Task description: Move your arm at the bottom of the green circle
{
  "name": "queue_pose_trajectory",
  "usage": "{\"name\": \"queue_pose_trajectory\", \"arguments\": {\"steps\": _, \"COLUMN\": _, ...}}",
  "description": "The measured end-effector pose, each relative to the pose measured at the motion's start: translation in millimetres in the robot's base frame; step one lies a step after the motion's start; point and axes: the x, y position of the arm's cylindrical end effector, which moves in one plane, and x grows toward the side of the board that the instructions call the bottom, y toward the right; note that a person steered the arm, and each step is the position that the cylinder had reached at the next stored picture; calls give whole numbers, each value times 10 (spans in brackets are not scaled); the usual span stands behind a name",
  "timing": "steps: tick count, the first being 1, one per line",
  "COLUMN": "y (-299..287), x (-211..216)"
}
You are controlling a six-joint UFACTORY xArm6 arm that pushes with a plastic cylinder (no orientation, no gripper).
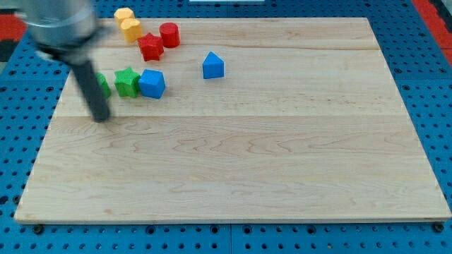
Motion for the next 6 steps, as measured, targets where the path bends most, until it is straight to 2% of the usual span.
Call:
{"name": "queue_pose_trajectory", "arguments": {"steps": 1, "y": -122, "x": -446}}
{"name": "queue_pose_trajectory", "arguments": {"steps": 3, "y": 967, "x": -443}}
{"name": "queue_pose_trajectory", "arguments": {"steps": 4, "y": 1446, "x": -671}}
{"name": "queue_pose_trajectory", "arguments": {"steps": 5, "y": 1638, "x": -648}}
{"name": "queue_pose_trajectory", "arguments": {"steps": 6, "y": 1044, "x": -842}}
